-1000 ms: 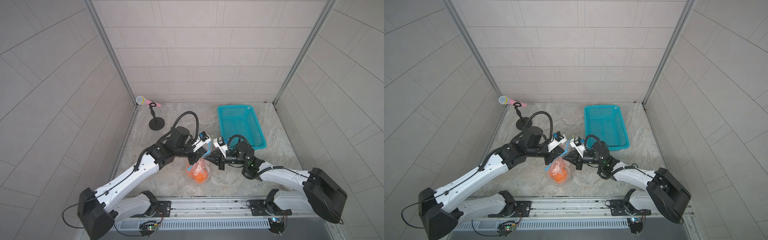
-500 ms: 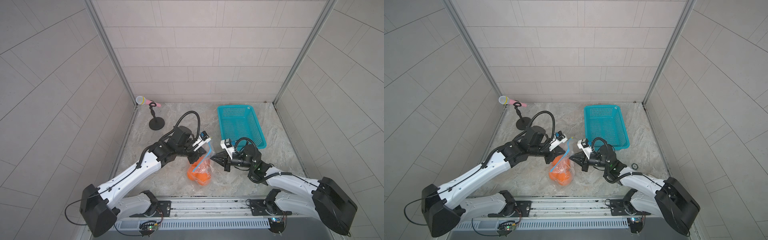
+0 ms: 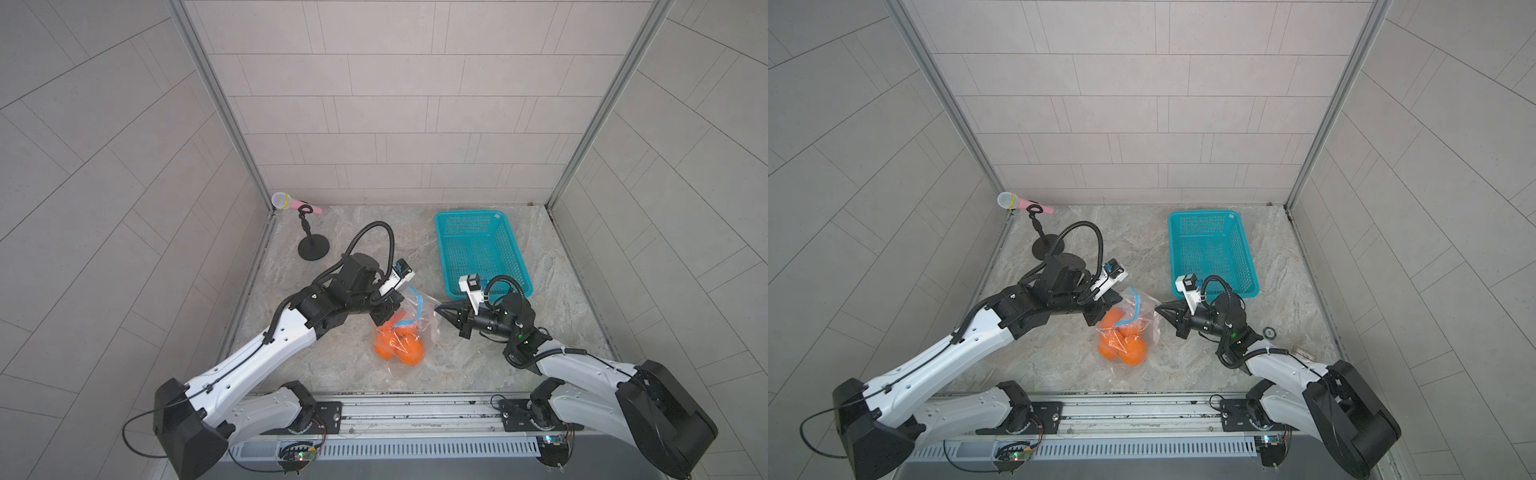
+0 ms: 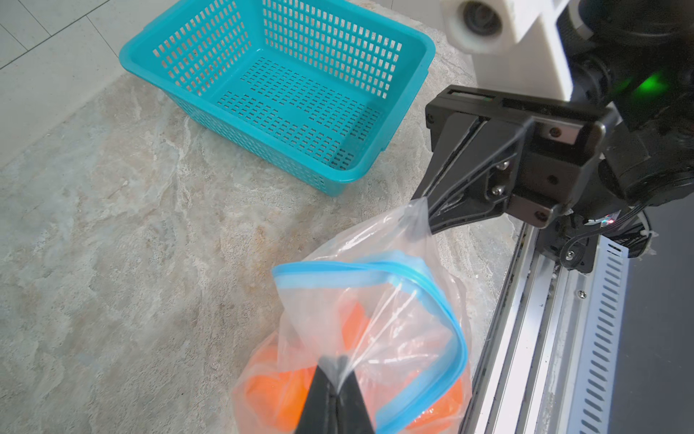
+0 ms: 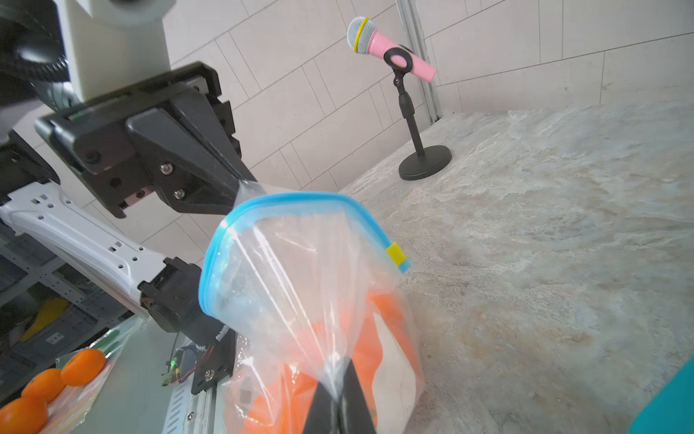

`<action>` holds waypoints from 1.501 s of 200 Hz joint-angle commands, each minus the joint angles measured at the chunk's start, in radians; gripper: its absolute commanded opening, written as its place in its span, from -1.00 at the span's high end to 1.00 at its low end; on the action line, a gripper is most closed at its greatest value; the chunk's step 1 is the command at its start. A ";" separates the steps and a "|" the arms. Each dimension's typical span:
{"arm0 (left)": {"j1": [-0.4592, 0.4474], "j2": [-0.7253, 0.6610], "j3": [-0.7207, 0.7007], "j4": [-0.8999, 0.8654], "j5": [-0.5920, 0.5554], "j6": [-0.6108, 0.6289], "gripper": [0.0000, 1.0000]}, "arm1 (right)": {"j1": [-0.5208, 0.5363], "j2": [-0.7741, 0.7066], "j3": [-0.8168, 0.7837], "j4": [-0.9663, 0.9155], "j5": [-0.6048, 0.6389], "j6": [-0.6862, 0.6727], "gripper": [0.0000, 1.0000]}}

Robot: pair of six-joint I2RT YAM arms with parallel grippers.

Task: Open the zip-top bag and take out the orange
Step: Open the zipper of the food storage bag at the center of the board.

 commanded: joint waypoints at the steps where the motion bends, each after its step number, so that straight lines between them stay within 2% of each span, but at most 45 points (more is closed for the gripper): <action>1: 0.020 -0.058 0.013 -0.038 -0.093 -0.010 1.00 | -0.044 0.009 -0.031 0.002 0.025 0.052 1.00; 15: 0.022 -0.085 0.024 -0.064 -0.115 -0.012 1.00 | -0.048 0.009 -0.022 -0.035 0.008 0.031 1.00; 34: 0.046 -0.134 -0.024 -0.028 -0.125 -0.015 1.00 | -0.052 0.007 -0.035 0.007 -0.018 0.063 1.00; 45: 0.060 -0.141 -0.063 0.011 -0.101 -0.018 1.00 | -0.052 0.007 -0.033 0.024 -0.039 0.080 1.00; 68: 0.065 -0.122 -0.053 0.002 -0.016 -0.011 1.00 | -0.052 0.020 -0.019 0.002 -0.031 0.053 1.00; 82: 0.065 -0.117 -0.036 -0.015 -0.029 -0.005 1.00 | -0.063 0.039 -0.017 -0.003 -0.065 0.044 1.00; 99: 0.083 -0.130 -0.012 -0.065 -0.074 0.019 1.00 | -0.109 0.080 -0.032 0.059 -0.067 0.082 1.00; 137: 0.088 -0.148 -0.049 0.013 -0.014 -0.023 1.00 | -0.103 0.202 0.002 0.175 -0.117 0.151 1.00; 154: 0.088 -0.164 -0.030 -0.004 -0.077 -0.037 1.00 | -0.096 0.238 -0.006 0.237 -0.111 0.168 1.00; 158: 0.087 -0.162 -0.021 -0.017 -0.093 -0.039 0.79 | -0.090 0.246 -0.001 0.247 -0.113 0.176 1.00; 160: 0.088 -0.159 -0.019 -0.024 -0.094 -0.039 0.62 | -0.086 0.249 0.003 0.251 -0.117 0.181 1.00; 163: 0.088 -0.155 -0.014 -0.034 -0.089 -0.035 0.49 | -0.080 0.254 0.007 0.259 -0.125 0.186 1.00; 178: 0.088 -0.132 -0.010 -0.052 -0.046 -0.037 0.23 | -0.041 0.280 0.031 0.333 -0.147 0.242 1.00; 186: 0.087 -0.124 -0.006 -0.056 -0.018 -0.043 -0.01 | -0.022 0.286 0.047 0.339 -0.165 0.250 1.00; 188: 0.086 -0.123 -0.004 -0.057 -0.013 -0.044 -0.12 | -0.020 0.288 0.050 0.336 -0.167 0.249 1.00; 193: 0.085 -0.121 0.000 -0.058 0.000 -0.050 -0.75 | -0.013 0.289 0.057 0.324 -0.167 0.246 1.00; 194: 0.084 -0.121 0.000 -0.059 0.005 -0.051 -0.75 | -0.013 0.289 0.059 0.321 -0.167 0.245 1.00; 195: 0.083 -0.121 0.002 -0.059 0.005 -0.052 -0.94 | -0.012 0.289 0.059 0.318 -0.167 0.245 1.00; 197: 0.082 -0.120 0.003 -0.060 0.009 -0.053 -0.98 | -0.011 0.289 0.062 0.312 -0.167 0.241 1.00; 216: 0.067 -0.154 0.007 -0.046 0.009 -0.066 -1.00 | -0.009 0.306 0.085 0.280 -0.184 0.224 1.00; 234: 0.027 -0.213 -0.009 0.008 0.036 -0.158 -1.00 | -0.009 0.313 0.084 0.300 -0.185 0.239 1.00; 251: -0.054 -0.241 -0.033 0.053 0.002 -0.325 -1.00 | -0.008 0.290 0.077 0.280 -0.174 0.230 1.00; 265: -0.065 -0.220 -0.064 0.110 0.039 -0.501 -1.00 | -0.008 0.261 0.078 0.222 -0.165 0.200 1.00; 274: -0.066 -0.203 -0.081 0.136 0.052 -0.568 -1.00 | -0.008 0.242 0.076 0.182 -0.153 0.179 1.00; 287: -0.075 -0.173 -0.084 0.146 0.091 -0.581 -1.00 | -0.006 0.212 0.076 0.125 -0.134 0.154 1.00; 300: -0.118 -0.152 -0.077 0.124 0.039 -0.553 -0.96 | -0.001 0.183 0.072 0.084 -0.120 0.132 1.00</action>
